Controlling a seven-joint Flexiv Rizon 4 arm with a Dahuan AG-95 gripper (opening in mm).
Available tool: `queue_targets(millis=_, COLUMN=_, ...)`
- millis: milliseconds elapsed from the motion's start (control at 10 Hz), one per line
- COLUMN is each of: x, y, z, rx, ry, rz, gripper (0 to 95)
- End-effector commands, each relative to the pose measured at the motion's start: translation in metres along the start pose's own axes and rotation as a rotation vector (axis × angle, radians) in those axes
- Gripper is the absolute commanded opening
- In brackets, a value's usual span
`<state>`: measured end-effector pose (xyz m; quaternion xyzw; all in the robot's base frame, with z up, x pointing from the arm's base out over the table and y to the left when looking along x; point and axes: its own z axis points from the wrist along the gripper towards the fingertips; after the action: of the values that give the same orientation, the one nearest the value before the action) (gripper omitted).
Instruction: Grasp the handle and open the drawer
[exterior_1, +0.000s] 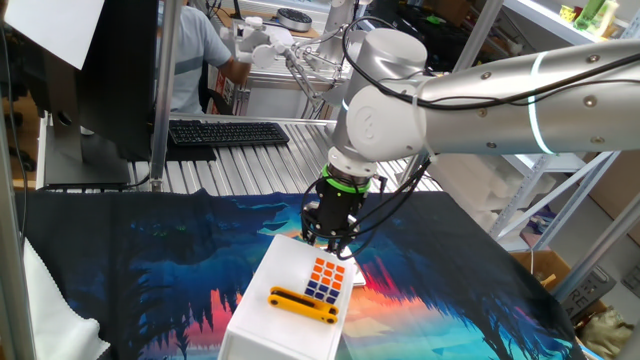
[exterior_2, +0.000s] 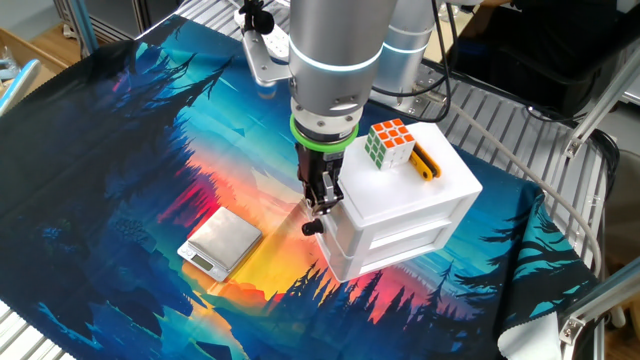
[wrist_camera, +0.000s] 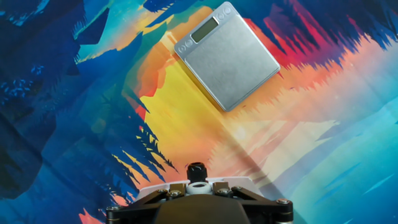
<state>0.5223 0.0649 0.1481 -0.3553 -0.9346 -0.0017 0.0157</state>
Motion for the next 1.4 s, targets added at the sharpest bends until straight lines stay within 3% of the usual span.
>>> queue_targets(millis=100, x=-0.002, y=0.0, z=0.0, rx=-0.002, ry=-0.001, rz=-0.001, gripper=0.0)
queue_targets(millis=400, x=-0.012, y=0.002, z=-0.002, rx=-0.003, ry=0.002, rz=-0.004, gripper=0.0)
queue_targets(millis=1400, x=-0.025, y=0.006, z=-0.002, rx=-0.005, ry=-0.01, rz=-0.014, gripper=0.0)
